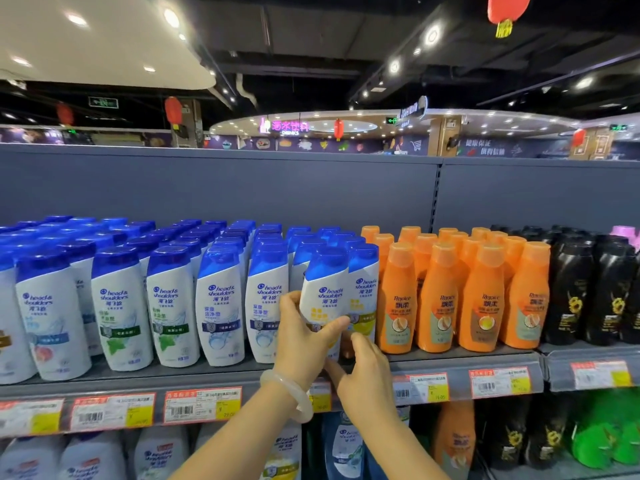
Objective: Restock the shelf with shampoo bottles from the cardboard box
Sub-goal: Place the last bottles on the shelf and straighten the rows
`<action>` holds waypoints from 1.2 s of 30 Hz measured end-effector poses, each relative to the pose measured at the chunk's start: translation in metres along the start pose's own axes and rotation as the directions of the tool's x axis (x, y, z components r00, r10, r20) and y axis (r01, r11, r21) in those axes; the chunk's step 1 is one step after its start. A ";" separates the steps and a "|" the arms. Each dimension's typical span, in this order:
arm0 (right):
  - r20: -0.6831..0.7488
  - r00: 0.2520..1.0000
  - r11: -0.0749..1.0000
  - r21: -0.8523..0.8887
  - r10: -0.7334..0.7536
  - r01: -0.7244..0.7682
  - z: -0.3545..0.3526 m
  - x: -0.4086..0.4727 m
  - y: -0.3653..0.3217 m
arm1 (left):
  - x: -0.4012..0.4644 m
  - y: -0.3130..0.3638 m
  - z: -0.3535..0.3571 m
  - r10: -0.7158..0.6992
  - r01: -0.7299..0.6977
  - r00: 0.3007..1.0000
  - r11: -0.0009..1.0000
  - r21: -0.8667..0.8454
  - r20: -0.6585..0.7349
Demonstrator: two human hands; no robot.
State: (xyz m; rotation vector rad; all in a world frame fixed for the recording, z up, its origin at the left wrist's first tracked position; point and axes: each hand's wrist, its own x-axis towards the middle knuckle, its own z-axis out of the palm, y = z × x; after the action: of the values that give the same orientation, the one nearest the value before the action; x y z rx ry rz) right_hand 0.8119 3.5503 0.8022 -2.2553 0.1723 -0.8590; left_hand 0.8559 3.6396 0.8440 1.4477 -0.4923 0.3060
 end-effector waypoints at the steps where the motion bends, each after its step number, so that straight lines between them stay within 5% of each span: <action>1: 0.009 1.000 1.000 -0.008 0.005 -0.005 0.001 0.001 0.000 | -0.001 -0.002 0.000 -0.006 0.006 1.000 1.000 0.013 -0.002; 17: 0.011 1.000 1.000 -0.017 -0.007 0.007 0.002 0.000 0.001 | -0.004 0.001 -0.007 -0.042 0.028 0.998 0.968 0.249 0.054; 22: 0.022 1.000 1.000 0.007 0.019 -0.020 0.002 0.001 0.000 | 0.000 0.017 -0.022 -0.210 0.101 0.970 0.806 0.584 0.122; 26: 0.000 1.000 1.000 0.009 0.004 -0.004 0.002 0.001 0.000 | -0.004 0.021 -0.034 -0.101 0.026 0.994 0.595 0.803 0.042; 36: -0.033 0.999 0.993 -0.119 -0.012 0.008 0.008 0.004 -0.008 | -0.011 0.005 -0.038 -0.003 -0.004 1.000 0.600 0.800 0.008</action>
State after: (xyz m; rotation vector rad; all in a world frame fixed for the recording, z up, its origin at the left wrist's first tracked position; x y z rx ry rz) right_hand 0.8187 3.5589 0.8051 -2.3551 0.2334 -0.9135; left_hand 0.8492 3.6789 0.8415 2.3445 -0.3639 0.5728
